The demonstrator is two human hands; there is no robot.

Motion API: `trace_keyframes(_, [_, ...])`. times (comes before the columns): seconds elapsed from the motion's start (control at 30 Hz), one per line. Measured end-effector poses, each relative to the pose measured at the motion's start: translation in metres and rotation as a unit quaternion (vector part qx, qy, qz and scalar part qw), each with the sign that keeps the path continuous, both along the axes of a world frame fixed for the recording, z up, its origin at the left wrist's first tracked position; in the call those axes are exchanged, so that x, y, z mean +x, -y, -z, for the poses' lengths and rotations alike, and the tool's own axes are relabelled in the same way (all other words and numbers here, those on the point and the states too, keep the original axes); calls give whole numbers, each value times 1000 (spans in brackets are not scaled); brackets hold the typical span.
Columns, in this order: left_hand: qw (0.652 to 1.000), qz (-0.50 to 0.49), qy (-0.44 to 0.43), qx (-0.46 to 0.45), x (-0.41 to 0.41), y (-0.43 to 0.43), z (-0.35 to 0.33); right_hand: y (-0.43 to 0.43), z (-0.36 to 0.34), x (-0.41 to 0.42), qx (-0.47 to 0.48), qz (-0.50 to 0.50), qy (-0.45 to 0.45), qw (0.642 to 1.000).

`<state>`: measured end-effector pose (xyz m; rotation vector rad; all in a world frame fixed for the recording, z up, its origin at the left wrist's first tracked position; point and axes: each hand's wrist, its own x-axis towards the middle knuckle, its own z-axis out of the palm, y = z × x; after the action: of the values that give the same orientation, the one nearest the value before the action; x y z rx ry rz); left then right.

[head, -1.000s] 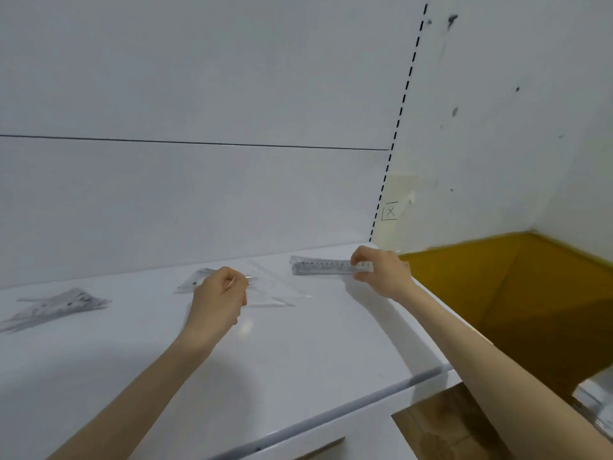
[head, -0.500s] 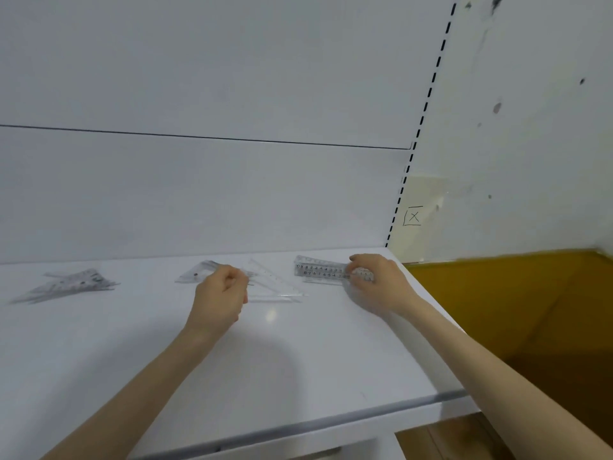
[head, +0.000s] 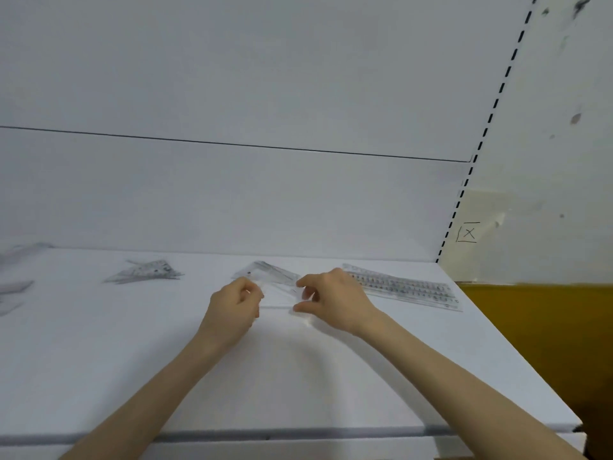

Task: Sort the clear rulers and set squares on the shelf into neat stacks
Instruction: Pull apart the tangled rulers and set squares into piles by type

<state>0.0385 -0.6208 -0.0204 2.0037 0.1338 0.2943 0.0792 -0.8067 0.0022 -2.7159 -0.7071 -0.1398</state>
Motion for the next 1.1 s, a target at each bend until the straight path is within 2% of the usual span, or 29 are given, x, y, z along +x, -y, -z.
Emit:
trace_keyframes(0.23, [991,-40,-2,124,-25,-61,1,-44,2,61,-19,59,0,998])
trace_keyframes(0.53, [984,-62,11,168,-45,-96,-2,-55,14,77,-7,44,-48,998])
trace_keyframes(0.67, [984,-56,18,169,-54,-98,-6,-53,14,71,-17,48,-29,998])
trace_keyframes(0.9, [979,-34,21,200,-85,-129,-14,-87,0,32,-5,-72,56,996])
trace_keyframes(1.1, [976,-48,10,210,-120,-197,-12,-169,-7,-22,16,-158,45,986])
